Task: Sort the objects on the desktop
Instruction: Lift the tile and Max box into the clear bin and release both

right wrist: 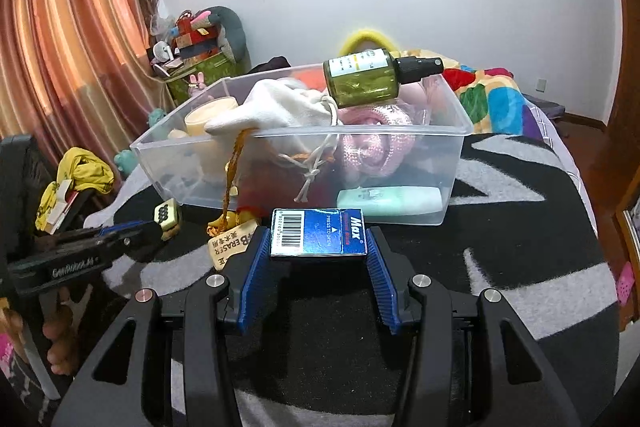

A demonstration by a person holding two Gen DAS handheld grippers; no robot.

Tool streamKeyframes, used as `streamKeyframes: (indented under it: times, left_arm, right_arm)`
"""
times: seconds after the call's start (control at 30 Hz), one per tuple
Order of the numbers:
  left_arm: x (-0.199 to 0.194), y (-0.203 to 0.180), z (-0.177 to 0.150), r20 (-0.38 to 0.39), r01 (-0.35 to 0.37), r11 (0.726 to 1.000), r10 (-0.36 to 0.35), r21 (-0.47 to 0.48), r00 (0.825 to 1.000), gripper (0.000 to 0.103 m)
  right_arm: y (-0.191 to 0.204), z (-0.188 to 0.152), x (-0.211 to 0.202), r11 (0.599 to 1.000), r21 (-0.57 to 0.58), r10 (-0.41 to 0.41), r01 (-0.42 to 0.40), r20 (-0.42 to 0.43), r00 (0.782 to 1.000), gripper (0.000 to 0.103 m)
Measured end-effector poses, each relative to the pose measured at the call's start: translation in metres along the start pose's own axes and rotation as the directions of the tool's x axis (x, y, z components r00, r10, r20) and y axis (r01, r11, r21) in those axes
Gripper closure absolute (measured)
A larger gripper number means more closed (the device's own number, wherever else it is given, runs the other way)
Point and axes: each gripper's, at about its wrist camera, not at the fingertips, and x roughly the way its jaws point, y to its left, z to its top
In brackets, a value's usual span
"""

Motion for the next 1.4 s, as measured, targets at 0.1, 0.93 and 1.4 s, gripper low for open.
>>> streamKeyframes:
  times: [0.1, 0.93, 1.4]
  left_arm:
    - [0.006, -0.006, 0.005, -0.055, 0.022, 0.999, -0.02, 0.027, 0.998, 0.052]
    - [-0.04, -0.041, -0.011, 0.179, -0.164, 0.978, 0.14, 0.126, 0.974, 0.063]
    - [-0.058, -0.04, 0.047, 0.276, -0.099, 0.992, 0.075, 0.073, 0.958, 0.063]
  right_arm:
    - [-0.003, 0.0, 0.0, 1.0, 0.013, 0.028, -0.028, -0.005, 1.0, 0.059]
    - [-0.01, 0.005, -0.02, 0.998, 0.046, -0.036, 0.031, 0.1, 0.994, 0.059]
    - [-0.027, 0.037, -0.041, 0.995, 0.088, -0.059, 0.044, 0.181, 0.982, 0.059]
